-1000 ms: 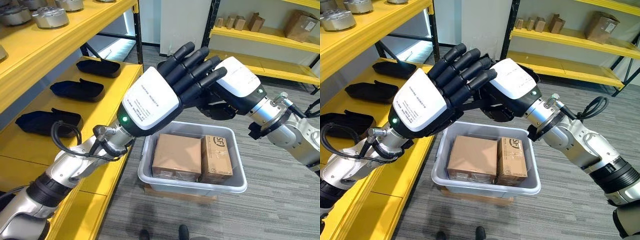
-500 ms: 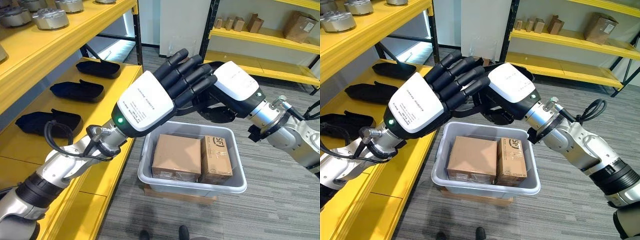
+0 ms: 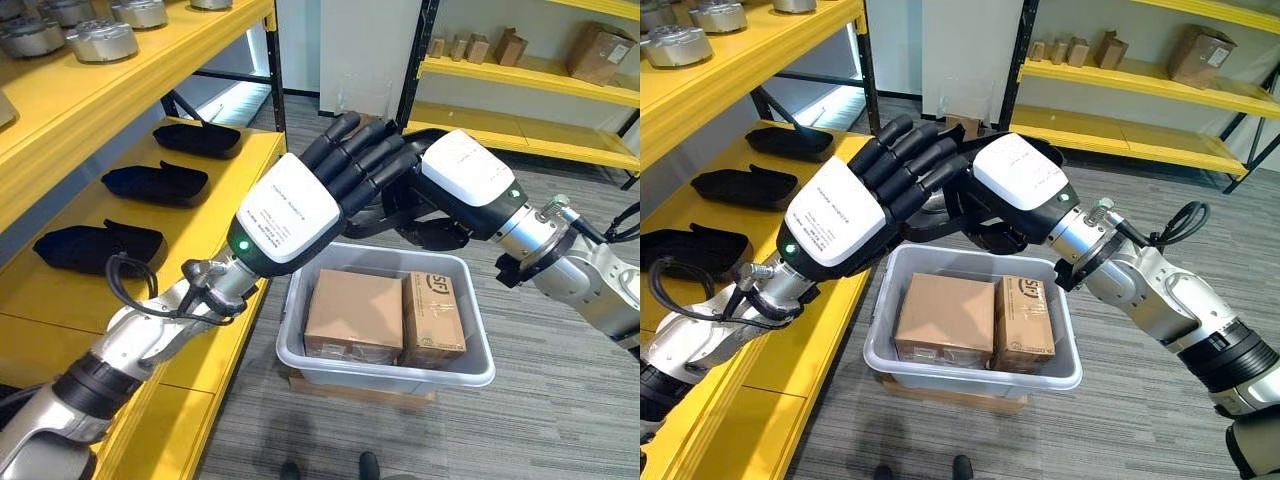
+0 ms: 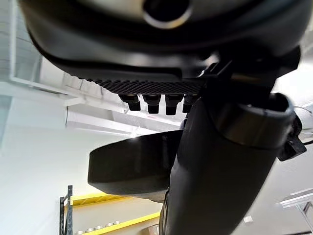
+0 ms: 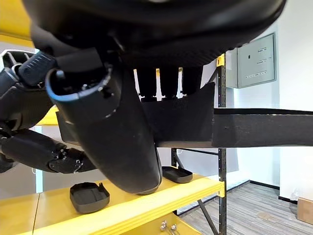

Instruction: Move parts from the plastic box to the shelf.

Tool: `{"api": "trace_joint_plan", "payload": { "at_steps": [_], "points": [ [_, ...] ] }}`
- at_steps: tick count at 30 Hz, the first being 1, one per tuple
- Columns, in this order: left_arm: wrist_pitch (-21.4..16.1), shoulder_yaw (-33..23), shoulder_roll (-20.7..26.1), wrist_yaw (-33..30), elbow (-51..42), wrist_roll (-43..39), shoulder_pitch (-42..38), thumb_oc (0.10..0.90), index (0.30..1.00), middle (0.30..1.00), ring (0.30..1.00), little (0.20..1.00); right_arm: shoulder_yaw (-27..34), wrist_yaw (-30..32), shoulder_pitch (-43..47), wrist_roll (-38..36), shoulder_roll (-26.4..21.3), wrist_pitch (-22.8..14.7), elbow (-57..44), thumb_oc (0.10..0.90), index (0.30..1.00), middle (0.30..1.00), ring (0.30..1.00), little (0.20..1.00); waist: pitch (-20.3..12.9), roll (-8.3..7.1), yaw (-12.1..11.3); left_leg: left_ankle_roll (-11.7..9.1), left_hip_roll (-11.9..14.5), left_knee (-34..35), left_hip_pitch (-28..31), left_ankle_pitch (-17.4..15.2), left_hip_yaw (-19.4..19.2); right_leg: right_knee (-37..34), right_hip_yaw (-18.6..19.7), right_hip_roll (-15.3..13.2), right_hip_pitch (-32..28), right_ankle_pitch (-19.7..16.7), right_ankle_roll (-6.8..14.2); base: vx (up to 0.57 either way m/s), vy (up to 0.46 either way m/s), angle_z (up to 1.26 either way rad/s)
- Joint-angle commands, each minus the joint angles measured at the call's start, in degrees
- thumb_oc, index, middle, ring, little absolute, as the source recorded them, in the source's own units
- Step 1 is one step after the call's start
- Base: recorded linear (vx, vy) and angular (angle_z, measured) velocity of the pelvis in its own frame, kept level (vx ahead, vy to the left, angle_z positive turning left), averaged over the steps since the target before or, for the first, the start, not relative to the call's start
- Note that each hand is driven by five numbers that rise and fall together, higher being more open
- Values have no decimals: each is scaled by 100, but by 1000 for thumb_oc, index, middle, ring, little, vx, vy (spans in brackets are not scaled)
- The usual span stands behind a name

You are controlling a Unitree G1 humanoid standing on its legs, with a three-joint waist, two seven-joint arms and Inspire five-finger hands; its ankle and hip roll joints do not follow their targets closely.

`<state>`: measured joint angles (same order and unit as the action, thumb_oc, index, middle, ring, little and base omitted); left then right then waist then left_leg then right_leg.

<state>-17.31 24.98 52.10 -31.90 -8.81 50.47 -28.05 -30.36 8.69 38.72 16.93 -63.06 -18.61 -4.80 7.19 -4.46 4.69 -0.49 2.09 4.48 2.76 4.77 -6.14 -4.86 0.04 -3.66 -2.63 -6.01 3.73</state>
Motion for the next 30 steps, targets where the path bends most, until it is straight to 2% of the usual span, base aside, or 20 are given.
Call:
{"api": "trace_joint_plan", "payload": {
  "at_steps": [1, 2, 3, 4, 5, 11, 30],
  "points": [
    [317, -33, -127, -344, 357, -198, -447, 900, 1000, 1000, 1000, 1000, 595, 485, 356, -133, 168, 0, -30, 400, 300, 300, 300, 300, -754, -136, -49, -290, 514, 52, 211, -517, 74, 265, 55, -459, -275, 650, 553, 0, 0, 0],
    [330, -1, -178, -336, 396, -203, -461, 900, 1000, 1000, 1000, 1000, 595, 492, 359, -136, 189, 3, -27, 400, 300, 300, 300, 300, -751, -139, -39, -289, 517, 52, 212, -517, 74, 269, 60, -457, -269, 650, 550, 1, -3, -5],
    [335, 19, -219, -332, 432, -215, -476, 625, 616, 616, 616, 616, 597, 498, 363, -140, 200, 13, -24, 400, 300, 300, 300, 300, -751, -140, -37, -288, 519, 52, 213, -517, 75, 271, 68, -457, -268, 650, 549, 34, 1, -6],
    [341, 27, -248, -325, 444, -222, -476, 482, 415, 415, 415, 415, 605, 495, 362, -142, 208, 15, -24, 400, 300, 300, 300, 300, -765, -138, -29, -292, 517, 52, 236, -567, 78, 261, 68, -461, -295, 689, 554, 35, 1, -6],
    [351, 50, -284, -331, 463, -208, -499, 400, 300, 300, 300, 300, 597, 496, 371, -142, 219, 19, -18, 400, 300, 300, 300, 300, -767, -141, -25, -292, 516, 52, 242, -570, 73, 258, 71, -460, -301, 690, 555, 5, 0, -4],
    [349, 293, -384, -261, 644, -203, -750, 400, 300, 300, 300, 300, 519, 476, 483, -167, 306, 18, -14, 400, 300, 300, 300, 300, -770, -136, 2, -290, 517, 52, 241, -569, 48, 257, 93, -463, -286, 679, 555, 5, 1, -2],
    [413, 97, -285, -335, 618, -158, -683, 400, 300, 300, 300, 300, 706, 478, 356, -200, 387, 24, -76, 400, 300, 300, 300, 300, -772, -130, -7, -286, 521, 52, 234, -521, 56, 285, 106, -441, -269, 658, 541, 2, 0, 0]
  ]
}}
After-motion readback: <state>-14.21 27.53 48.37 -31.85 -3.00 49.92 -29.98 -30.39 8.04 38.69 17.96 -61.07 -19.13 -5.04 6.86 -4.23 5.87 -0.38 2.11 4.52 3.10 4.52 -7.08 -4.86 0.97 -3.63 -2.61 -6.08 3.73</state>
